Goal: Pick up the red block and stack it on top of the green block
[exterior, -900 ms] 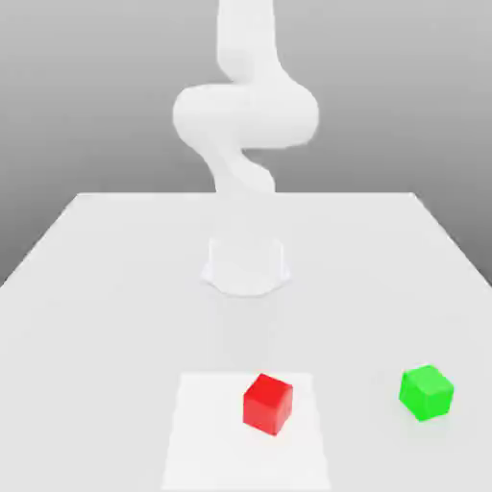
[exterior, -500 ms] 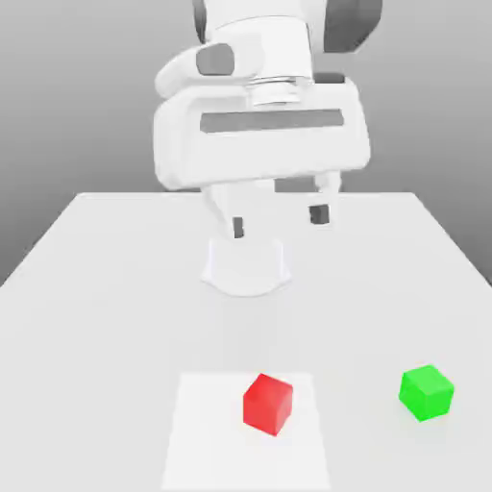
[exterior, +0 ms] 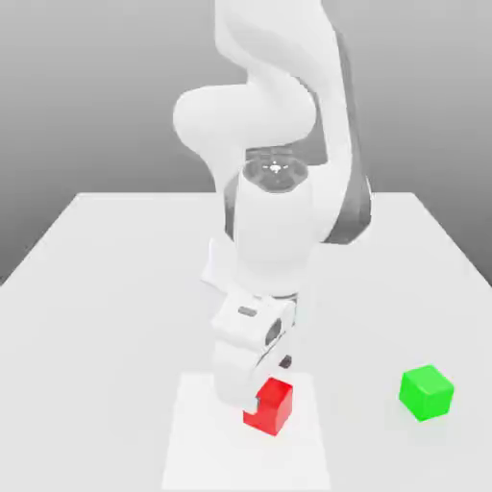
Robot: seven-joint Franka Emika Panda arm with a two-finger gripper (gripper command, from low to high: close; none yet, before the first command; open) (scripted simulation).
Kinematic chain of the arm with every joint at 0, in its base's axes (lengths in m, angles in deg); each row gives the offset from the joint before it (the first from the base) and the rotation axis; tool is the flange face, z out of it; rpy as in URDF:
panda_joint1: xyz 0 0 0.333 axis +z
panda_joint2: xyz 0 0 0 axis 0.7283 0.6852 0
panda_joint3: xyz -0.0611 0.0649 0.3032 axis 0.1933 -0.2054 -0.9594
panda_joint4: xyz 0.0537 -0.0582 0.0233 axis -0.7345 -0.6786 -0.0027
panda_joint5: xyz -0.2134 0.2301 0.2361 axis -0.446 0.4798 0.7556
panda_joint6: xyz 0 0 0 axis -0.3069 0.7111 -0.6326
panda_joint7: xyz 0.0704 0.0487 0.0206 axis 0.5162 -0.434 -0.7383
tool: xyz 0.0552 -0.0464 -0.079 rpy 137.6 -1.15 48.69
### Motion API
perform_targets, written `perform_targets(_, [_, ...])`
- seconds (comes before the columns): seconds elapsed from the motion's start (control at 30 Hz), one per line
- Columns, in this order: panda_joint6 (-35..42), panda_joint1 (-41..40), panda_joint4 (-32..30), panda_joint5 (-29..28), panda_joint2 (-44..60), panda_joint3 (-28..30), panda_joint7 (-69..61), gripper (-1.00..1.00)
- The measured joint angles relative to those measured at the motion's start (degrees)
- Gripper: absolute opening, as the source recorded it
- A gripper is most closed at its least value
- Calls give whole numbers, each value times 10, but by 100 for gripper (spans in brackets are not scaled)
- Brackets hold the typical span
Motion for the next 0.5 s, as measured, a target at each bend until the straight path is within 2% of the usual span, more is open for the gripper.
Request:
perform_targets(0.03, [-14,-11,2,10,17,-13,-7,0])
perform_targets(0.07, [-22,-15,4,17,27,-19,-12,-100])
perform_targets(0.3, [-20,-16,3,15,26,-20,-11,-100])
perform_targets(0.5, [55,4,-10,-51,-66,16,37,-100])
